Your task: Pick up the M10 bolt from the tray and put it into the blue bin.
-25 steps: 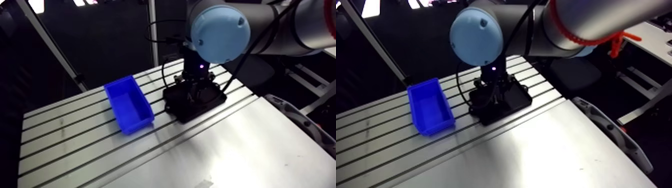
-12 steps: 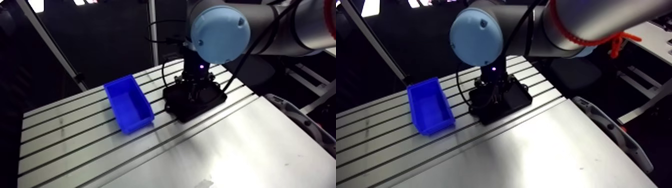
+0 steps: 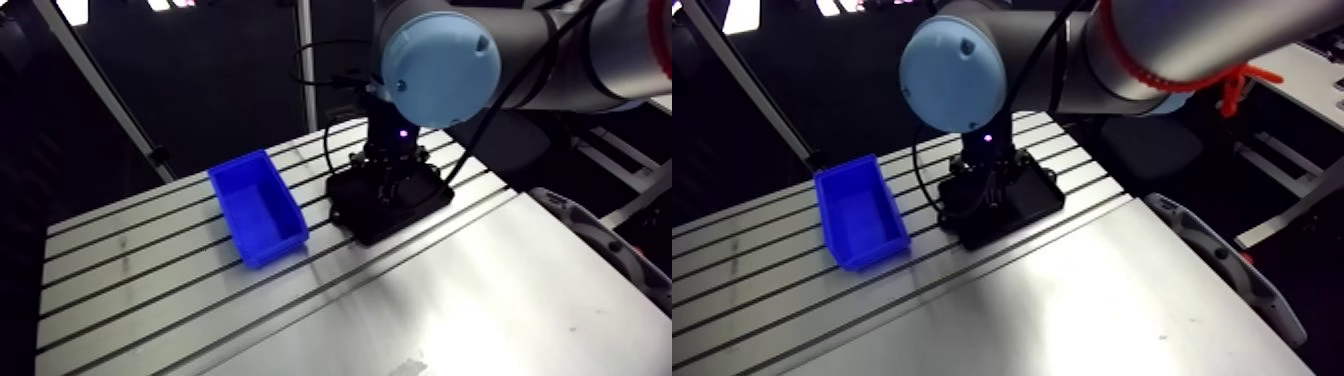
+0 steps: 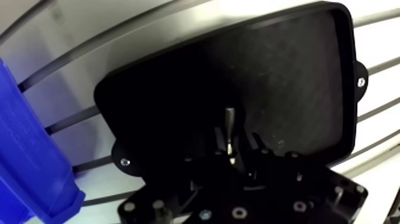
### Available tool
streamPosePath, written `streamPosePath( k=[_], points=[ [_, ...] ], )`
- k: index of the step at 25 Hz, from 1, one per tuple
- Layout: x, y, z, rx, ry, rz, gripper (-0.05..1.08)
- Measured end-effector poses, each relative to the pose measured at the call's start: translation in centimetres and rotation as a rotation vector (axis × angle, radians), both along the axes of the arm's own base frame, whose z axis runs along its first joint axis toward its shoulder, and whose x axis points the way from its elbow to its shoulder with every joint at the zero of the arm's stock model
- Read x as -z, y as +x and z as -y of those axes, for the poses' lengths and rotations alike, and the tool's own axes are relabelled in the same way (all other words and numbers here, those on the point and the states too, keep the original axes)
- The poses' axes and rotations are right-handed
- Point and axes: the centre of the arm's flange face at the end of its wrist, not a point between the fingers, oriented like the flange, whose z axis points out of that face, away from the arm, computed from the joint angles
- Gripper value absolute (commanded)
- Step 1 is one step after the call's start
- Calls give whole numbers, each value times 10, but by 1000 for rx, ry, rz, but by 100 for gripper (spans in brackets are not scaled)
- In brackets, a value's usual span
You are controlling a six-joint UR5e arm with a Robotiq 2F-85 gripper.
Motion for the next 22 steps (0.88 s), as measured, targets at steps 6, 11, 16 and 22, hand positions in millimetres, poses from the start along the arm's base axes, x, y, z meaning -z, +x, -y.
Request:
streamPosePath(
  k=[6,11,16,22],
  points=[
    [0,1,1,0,-1,1,75],
    [1,1,1,0,-1,2,78],
    [0,1,1,-1,0,-1,82],
    [-3,1,2,-3,4,-9,94]
  ],
)
